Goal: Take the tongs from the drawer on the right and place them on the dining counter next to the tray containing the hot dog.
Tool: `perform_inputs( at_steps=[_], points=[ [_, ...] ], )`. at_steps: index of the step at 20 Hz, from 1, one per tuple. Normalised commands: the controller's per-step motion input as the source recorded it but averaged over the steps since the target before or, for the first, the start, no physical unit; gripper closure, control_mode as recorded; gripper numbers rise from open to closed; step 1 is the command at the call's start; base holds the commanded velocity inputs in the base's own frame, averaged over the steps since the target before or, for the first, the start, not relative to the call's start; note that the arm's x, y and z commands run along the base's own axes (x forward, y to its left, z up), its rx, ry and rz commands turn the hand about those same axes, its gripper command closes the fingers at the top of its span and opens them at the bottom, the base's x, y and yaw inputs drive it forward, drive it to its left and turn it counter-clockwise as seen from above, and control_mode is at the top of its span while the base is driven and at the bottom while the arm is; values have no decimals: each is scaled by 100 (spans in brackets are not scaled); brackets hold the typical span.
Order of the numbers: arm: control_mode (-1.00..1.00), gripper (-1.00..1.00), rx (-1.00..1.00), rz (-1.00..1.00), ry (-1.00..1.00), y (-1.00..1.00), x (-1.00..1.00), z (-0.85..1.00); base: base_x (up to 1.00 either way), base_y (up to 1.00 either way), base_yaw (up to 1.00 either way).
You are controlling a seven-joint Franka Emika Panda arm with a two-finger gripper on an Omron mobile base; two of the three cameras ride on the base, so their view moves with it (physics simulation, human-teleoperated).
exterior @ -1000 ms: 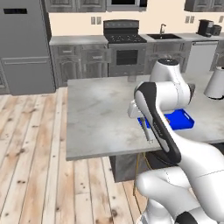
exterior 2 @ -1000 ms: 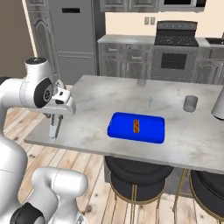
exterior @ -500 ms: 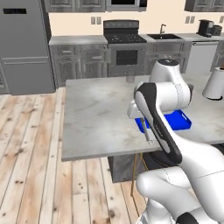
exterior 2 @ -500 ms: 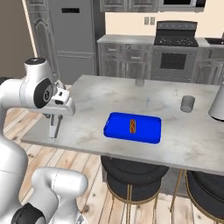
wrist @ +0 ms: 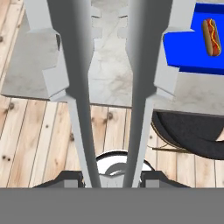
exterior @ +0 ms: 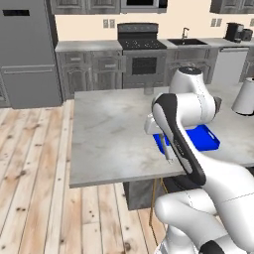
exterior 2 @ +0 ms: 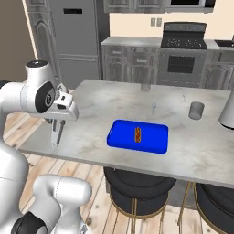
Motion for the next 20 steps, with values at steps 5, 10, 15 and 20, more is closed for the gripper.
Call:
perform_inputs(
  at_steps=[5,10,15,20],
  points=[
    [100,100,0,0,0,0,0,0,13,-14,0],
    [-100,100,1,-1,0,-3,3,-2,6,-10,-2],
    [-100,100,3,-6,0,-19,27,-11,0,0,0],
    [-100,100,1,-2,2,-22,40,-7,0,0,0]
  ],
)
